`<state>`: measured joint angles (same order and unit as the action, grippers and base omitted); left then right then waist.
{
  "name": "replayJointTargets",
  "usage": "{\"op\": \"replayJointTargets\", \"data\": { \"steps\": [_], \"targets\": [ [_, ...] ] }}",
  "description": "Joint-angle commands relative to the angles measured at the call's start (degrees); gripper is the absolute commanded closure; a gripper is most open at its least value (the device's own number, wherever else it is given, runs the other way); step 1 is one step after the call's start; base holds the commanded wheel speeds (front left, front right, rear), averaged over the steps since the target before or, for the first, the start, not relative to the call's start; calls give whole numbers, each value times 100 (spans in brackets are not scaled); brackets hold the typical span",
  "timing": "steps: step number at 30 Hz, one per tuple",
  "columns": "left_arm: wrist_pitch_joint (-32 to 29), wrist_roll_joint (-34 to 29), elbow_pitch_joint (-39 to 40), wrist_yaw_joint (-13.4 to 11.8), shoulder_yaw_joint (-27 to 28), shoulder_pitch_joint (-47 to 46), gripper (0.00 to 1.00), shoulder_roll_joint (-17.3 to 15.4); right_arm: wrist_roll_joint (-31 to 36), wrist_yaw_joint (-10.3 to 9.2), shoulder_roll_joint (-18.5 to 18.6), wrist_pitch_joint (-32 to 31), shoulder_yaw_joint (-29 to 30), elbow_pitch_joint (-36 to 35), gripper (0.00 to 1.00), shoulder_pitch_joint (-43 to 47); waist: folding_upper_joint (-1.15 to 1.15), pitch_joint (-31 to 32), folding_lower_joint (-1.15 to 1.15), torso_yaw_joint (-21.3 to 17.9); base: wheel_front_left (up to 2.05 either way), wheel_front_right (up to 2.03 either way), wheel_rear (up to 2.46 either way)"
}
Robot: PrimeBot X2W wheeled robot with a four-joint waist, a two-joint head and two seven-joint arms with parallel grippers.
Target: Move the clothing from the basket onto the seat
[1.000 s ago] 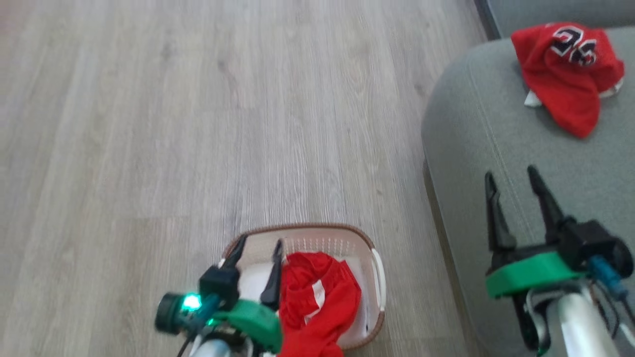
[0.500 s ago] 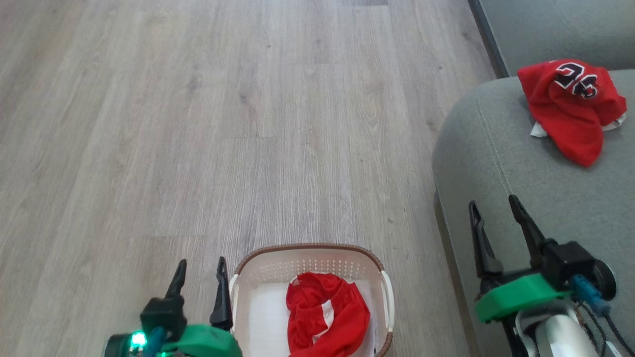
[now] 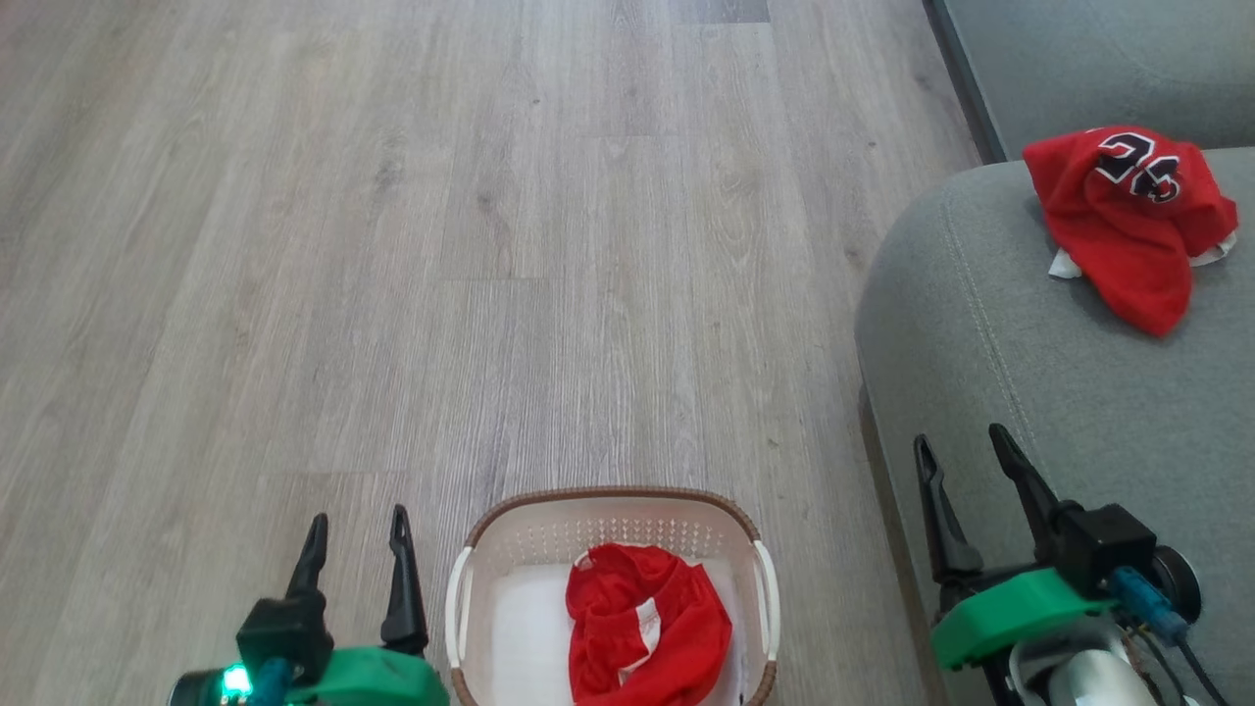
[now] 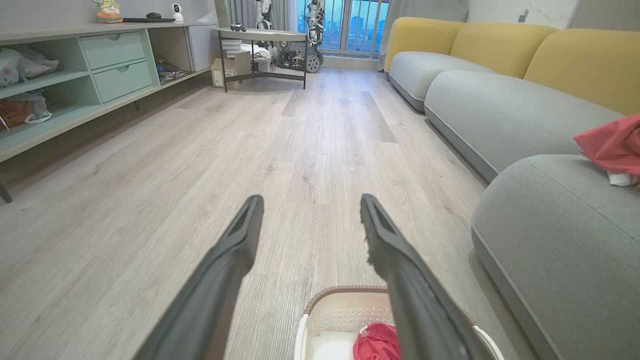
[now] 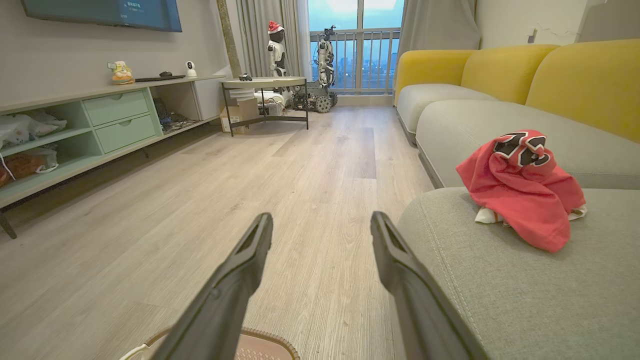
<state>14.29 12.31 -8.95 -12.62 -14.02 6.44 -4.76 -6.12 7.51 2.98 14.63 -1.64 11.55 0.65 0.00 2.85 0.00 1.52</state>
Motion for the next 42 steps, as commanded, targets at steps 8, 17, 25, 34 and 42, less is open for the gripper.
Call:
{"op": "replayJointTargets", "data": {
  "steps": [8, 17, 25, 34, 42],
  "targets": [
    [71, -126, 240, 100, 354, -133, 0, 95, -60, -2, -11, 37, -142, -69, 0, -237, 0, 3, 0, -44, 0, 0, 0],
    [71, -206, 246, 178, 490, -147, 0, 141, -87, -2, -11, 37, -124, -60, 0, -275, 0, -52, 0, -48, 0, 0, 0],
    [71, -266, 242, 235, 505, -199, 0, 167, -89, -2, -11, 37, -61, -112, 0, -334, 0, -211, 0, -56, 0, 0, 0],
    [71, -502, -129, 410, 281, -837, 0, 179, 23, -2, -11, 37, 232, -374, 0, -721, 0, -1031, 0, -165, 0, 0, 0],
    [71, -895, -1278, 808, -273, -1930, 0, 182, 128, -2, -11, 37, 397, -703, 0, -1301, 0, -2256, 0, -393, 0, 0, 0]
  ]
}}
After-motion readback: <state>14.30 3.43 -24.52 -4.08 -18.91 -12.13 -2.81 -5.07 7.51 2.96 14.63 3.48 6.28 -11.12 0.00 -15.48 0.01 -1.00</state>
